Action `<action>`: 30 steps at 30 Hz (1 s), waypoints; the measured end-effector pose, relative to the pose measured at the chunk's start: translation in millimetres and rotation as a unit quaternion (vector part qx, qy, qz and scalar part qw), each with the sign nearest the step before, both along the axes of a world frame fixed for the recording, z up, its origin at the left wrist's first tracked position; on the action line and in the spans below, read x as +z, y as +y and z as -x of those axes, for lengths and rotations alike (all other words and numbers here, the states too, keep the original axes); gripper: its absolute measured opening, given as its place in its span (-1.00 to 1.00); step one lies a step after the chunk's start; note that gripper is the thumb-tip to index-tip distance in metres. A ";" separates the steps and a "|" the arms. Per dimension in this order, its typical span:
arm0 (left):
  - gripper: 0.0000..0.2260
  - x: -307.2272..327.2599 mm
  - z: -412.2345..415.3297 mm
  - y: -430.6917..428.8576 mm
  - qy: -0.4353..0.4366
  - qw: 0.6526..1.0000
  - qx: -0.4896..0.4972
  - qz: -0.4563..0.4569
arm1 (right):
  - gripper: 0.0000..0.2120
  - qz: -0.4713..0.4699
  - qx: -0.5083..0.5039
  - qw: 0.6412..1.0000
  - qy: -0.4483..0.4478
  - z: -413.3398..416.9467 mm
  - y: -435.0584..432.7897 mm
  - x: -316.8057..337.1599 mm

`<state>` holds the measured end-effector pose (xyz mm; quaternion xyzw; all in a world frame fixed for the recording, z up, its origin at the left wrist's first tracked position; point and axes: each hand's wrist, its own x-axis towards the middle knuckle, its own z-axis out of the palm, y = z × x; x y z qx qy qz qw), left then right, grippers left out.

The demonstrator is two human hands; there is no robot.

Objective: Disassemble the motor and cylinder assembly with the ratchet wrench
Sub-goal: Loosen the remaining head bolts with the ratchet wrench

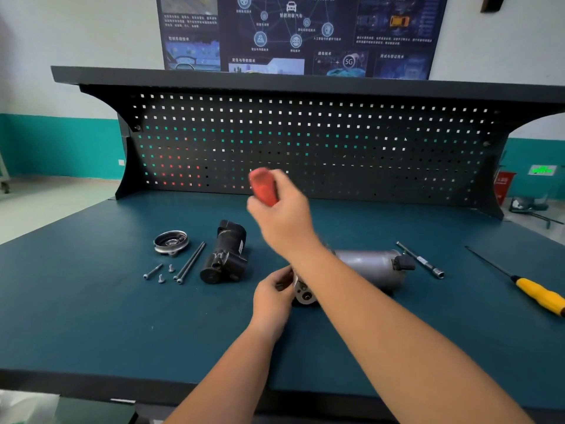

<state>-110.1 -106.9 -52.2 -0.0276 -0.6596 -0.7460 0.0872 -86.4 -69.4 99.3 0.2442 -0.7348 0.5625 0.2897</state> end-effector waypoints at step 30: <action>-0.67 6.7 -7.3 4.1 0.003 0.999 -0.017 -0.035 | -0.79 0.405 -0.118 0.907 -0.013 3.1 60.1 -12.9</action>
